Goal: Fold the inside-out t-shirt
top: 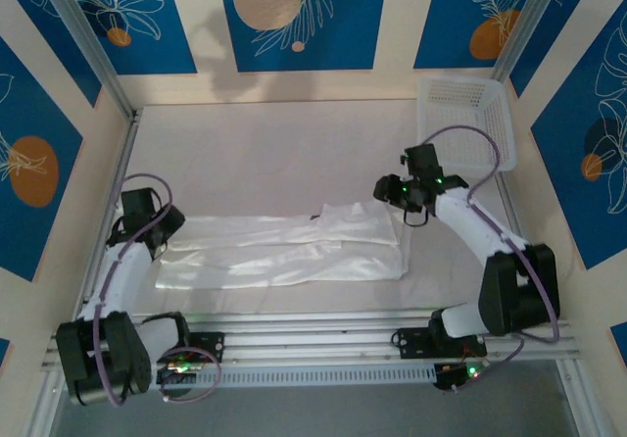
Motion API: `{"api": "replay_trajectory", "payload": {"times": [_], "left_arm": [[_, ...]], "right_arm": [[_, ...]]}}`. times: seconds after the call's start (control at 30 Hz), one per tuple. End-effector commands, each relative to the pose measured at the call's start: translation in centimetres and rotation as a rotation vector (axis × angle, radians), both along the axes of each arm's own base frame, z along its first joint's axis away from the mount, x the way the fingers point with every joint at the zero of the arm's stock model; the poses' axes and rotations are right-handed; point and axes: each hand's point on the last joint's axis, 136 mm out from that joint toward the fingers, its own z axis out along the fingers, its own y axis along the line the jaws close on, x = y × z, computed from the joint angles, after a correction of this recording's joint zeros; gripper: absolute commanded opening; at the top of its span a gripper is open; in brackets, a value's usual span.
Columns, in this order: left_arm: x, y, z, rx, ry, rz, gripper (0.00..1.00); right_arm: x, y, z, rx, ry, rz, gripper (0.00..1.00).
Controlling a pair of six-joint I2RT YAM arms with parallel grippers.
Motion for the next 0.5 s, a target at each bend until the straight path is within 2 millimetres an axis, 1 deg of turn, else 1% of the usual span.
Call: {"api": "replay_trajectory", "payload": {"times": [0.0, 0.07, 0.1, 0.13, 0.2, 0.27, 0.33, 0.37, 0.4, 0.47], "left_arm": [[-0.1, -3.2, 2.8, 0.072, -0.039, -0.141, 0.61], [-0.4, -4.7, 3.0, 0.106, -0.032, -0.194, 0.62], [-0.6, -5.1, 3.0, 0.114, -0.025, -0.207, 0.63], [-0.8, -5.3, 2.9, 0.122, -0.012, -0.211, 0.63], [-1.1, -5.2, 2.9, 0.138, 0.008, -0.201, 0.63], [-1.4, -4.5, 3.1, 0.159, 0.027, -0.169, 0.63], [-1.7, -3.8, 3.3, 0.184, 0.044, -0.145, 0.64], [-1.8, -3.6, 3.5, 0.195, 0.050, -0.138, 0.64], [-1.9, -3.5, 3.6, 0.202, 0.055, -0.138, 0.64], [-2.0, -3.4, 3.8, 0.208, 0.059, -0.141, 0.65]], "right_arm": [[1.4, -1.0, -2.9, -0.107, 0.085, 0.014, 0.60], [2.0, 0.0, -4.4, -0.084, 0.144, 0.041, 0.59], [2.1, 0.4, -4.9, -0.072, 0.165, 0.050, 0.58], [2.0, 1.0, -5.3, -0.056, 0.182, 0.063, 0.54], [1.8, 1.8, -5.5, -0.024, 0.197, 0.080, 0.40], [1.4, 2.2, -5.2, 0.007, 0.201, 0.080, 0.16], [0.9, 2.2, -4.5, 0.035, 0.196, 0.073, 0.04], [0.6, 2.1, -4.0, 0.056, 0.191, 0.071, 0.00], [0.3, 2.0, -3.6, 0.070, 0.185, 0.068, 0.00], [-0.3, 1.7, -2.1, 0.091, 0.145, 0.063, 0.00]]}}
